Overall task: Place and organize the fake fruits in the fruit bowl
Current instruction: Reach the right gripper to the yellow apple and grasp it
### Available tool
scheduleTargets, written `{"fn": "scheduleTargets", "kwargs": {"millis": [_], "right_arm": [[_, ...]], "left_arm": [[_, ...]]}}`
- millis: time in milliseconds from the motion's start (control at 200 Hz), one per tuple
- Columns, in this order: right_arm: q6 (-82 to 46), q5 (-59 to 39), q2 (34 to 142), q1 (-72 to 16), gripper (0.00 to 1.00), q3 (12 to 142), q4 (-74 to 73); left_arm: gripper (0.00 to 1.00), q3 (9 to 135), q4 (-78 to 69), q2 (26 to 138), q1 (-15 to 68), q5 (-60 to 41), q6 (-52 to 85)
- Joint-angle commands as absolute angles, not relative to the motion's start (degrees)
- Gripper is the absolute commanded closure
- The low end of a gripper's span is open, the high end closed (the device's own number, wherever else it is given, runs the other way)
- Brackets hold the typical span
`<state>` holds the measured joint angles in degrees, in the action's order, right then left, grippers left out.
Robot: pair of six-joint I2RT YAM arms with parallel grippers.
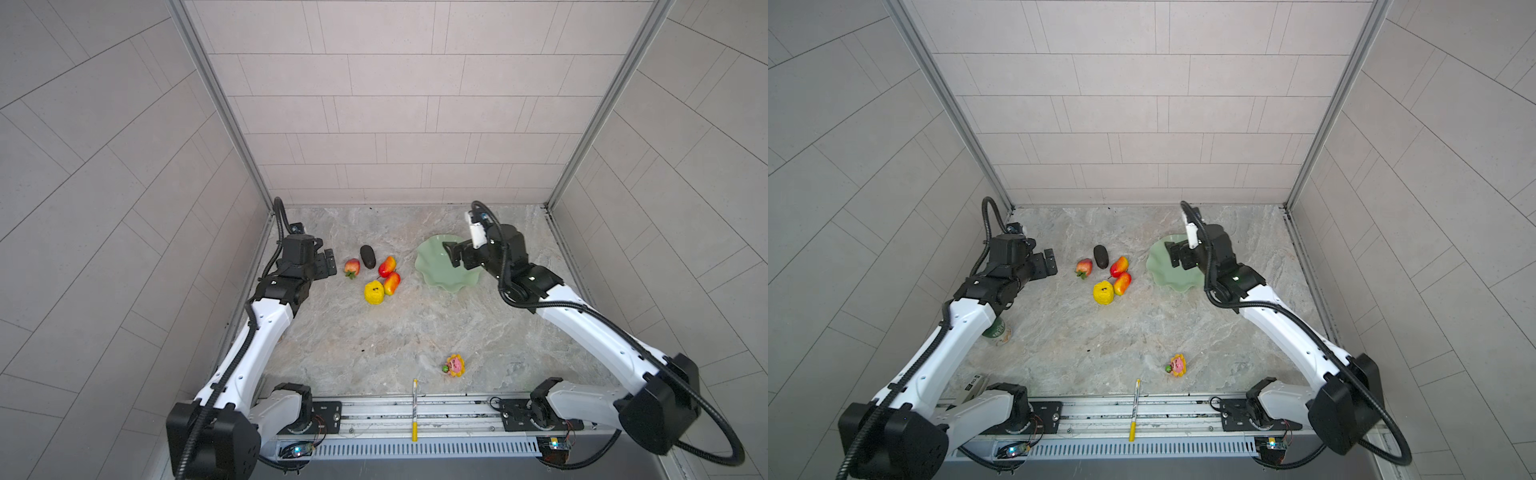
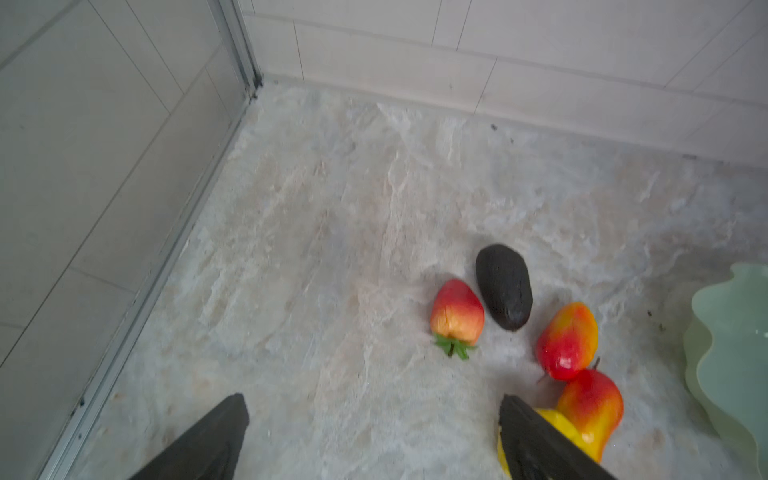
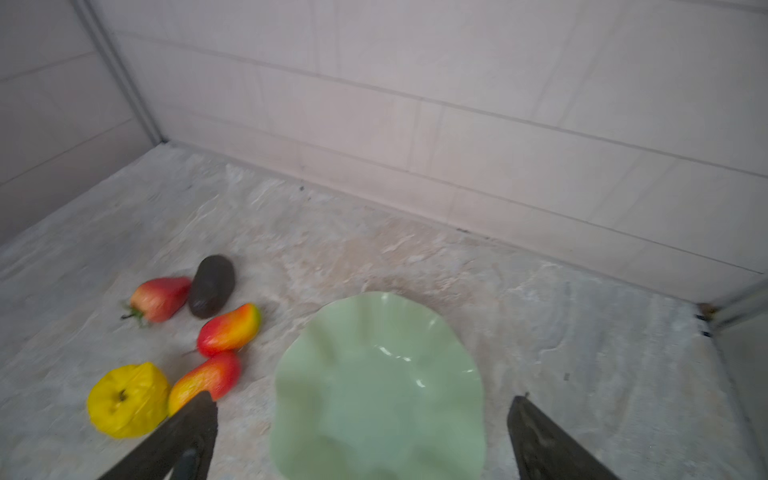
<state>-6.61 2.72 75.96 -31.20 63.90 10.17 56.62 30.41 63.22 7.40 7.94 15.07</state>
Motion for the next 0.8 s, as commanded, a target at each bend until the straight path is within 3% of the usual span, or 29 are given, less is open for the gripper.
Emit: {"fn": "scheduleTargets", "kwargs": {"millis": [0, 320, 681, 796], "right_arm": [[-8.47, 1.83, 84.19, -35.40, 0.00, 70.48, 18.76], [-9.62, -4.10, 106.76, -44.71, 0.00, 87.02, 21.83], [-15.10, -5.60, 120.87, -49.88, 0.01, 94.10, 19.95], [-16.41, -5.25, 122.83, -49.92, 0.06, 94.30, 18.95]], "left_arm": [[0.00, 62.64, 44.66, 61.07, 7.64, 7.83, 15.73], [0.00, 64.15, 50.09, 59.51, 7.62, 3.18, 11.84], [0.00, 64.45, 51.44, 60.36, 7.60, 3.70, 9.81], [0.00, 64.99, 52.42, 60.81, 7.64, 2.90, 9.61]]}}
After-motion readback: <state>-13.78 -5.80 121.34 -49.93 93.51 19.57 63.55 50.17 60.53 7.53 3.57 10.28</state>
